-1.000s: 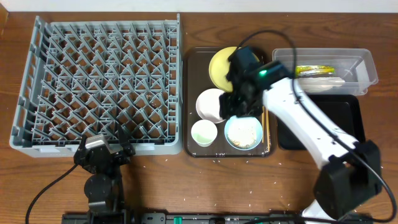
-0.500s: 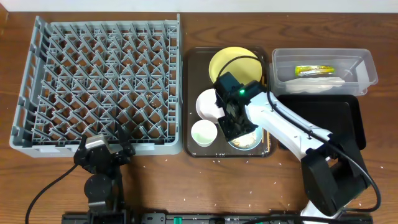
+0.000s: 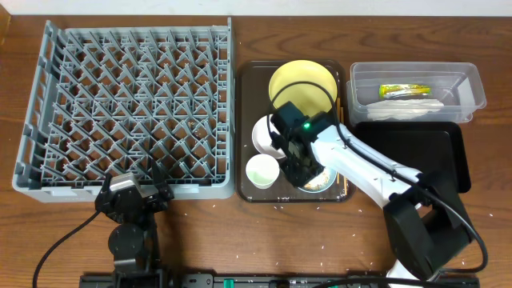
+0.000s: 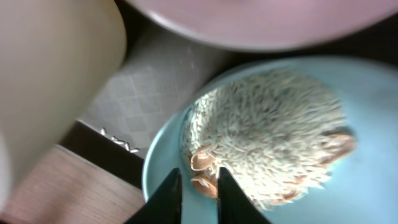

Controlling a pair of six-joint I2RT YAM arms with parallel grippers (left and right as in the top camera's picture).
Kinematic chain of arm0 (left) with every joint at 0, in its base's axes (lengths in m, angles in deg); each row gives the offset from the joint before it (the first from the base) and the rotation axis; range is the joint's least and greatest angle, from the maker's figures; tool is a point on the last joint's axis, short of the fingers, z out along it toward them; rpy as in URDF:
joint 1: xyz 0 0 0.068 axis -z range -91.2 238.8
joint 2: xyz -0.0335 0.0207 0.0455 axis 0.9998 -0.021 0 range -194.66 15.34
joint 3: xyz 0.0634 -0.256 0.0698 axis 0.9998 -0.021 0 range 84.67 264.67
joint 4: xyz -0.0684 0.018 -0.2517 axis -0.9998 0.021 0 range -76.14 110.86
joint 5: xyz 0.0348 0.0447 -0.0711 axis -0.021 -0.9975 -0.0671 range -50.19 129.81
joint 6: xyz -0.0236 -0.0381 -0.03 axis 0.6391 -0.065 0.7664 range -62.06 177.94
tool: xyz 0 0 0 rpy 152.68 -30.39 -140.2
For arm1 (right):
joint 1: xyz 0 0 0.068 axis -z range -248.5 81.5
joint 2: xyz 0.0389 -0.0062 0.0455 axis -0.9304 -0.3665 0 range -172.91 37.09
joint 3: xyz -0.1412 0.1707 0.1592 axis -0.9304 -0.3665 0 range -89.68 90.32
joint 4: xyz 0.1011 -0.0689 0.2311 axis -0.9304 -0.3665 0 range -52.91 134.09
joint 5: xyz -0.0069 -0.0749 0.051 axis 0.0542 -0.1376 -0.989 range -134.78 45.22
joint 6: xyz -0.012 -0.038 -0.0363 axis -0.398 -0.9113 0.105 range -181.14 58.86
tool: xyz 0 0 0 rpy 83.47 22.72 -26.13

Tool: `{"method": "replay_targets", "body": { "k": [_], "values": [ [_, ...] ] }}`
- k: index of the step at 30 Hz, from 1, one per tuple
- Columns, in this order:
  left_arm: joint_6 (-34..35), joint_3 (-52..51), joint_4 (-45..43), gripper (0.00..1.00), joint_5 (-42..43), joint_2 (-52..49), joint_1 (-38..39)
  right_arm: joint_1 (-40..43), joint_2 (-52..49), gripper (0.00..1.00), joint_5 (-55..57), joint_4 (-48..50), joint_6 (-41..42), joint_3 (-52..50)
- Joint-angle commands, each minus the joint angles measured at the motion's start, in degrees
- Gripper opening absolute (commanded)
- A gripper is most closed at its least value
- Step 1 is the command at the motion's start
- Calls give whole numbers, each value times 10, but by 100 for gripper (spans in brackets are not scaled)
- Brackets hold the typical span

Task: Sort waste into correct bins and load items into the dishwasher
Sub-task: 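Grasp the light-blue bowl of rice with the right gripper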

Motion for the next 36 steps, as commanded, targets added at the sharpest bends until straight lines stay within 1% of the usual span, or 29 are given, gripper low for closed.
{"method": "replay_targets", "body": {
  "k": [1,5,8,12,17,18,20,22,24,27,29,34,36],
  "values": [
    [-2,-4,-1,95,-1,3,-3,-8,42,27,-2,-6,-13,30],
    [-2,-4,-1,95,-1,3,-3,-40,42,33,-8,-16,-21,15],
    [-2,-4,-1,95,-1,3,-3,-71,42,38,-2,13,-19,-23],
    [-2,-4,-1,95,-1,3,-3,-79,42,37,64,56,27,-71],
    [-2,-4,-1,95,-1,3,-3,-76,42,37,96,96,31,-80],
    [-2,-4,-1,95,-1,3,-3,-76,42,36,95,103,31,-80],
    [-2,-4,-1,95,-1,3,-3,-76,42,28,96,105,31,-82],
    [-2,-4,-1,95,-1,3,-3,-76,42,26,96,111,31,-90],
    [-2,-4,-1,95,-1,3,-3,-76,42,22,105,120,31,-105],
    [-2,-4,-1,95,-1,3,-3,-76,42,11,106,121,31,-110],
    [-2,-4,-1,95,-1,3,-3,-76,42,10,106,122,31,-110],
    [-2,-4,-1,95,-1,3,-3,-76,42,11,121,128,31,-110],
    [-2,-4,-1,95,-1,3,-3,-76,42,2,121,129,31,-110]
  ]
}}
